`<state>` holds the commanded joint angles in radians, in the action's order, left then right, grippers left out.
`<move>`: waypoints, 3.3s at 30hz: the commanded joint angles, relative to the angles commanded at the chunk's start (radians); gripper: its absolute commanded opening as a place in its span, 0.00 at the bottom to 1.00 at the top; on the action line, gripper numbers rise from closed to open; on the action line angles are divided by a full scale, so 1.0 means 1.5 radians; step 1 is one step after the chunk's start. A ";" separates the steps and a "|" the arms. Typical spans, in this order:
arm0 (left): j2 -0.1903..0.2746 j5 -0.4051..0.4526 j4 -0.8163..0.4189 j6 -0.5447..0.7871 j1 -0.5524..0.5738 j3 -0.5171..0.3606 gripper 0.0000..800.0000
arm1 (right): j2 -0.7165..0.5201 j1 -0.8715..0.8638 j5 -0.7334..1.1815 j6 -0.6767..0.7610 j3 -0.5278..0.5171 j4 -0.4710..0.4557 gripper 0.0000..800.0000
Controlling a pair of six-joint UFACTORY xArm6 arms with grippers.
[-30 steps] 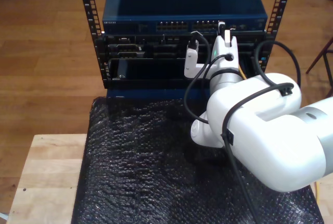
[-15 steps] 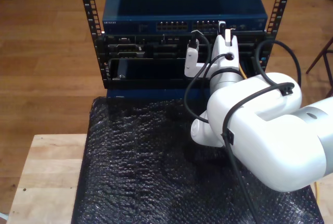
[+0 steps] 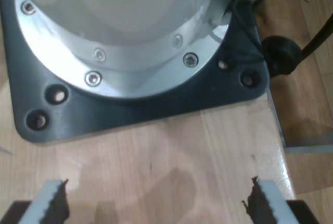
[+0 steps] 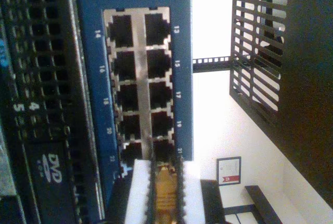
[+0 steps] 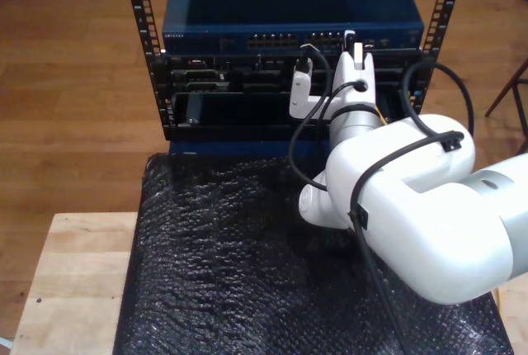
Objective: Grab the cable and plug it in
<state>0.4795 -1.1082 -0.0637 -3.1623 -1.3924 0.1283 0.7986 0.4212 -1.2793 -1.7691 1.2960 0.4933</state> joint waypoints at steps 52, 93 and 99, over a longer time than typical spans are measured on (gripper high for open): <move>0.000 0.000 0.000 0.000 0.000 0.000 1.00 | -0.488 -0.076 0.421 0.003 -0.415 -0.037 0.80; 0.000 0.000 0.000 0.000 0.000 0.000 1.00 | -0.772 -0.742 1.341 -0.356 -0.422 -0.102 1.00; 0.000 0.000 0.000 0.000 0.000 0.000 1.00 | -0.808 -0.848 1.457 -0.470 -0.435 -0.102 1.00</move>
<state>0.4795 -1.1082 -0.0637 -3.1623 -1.3924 0.1283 -0.4135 -0.8508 0.9057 -2.4734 0.6439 0.3399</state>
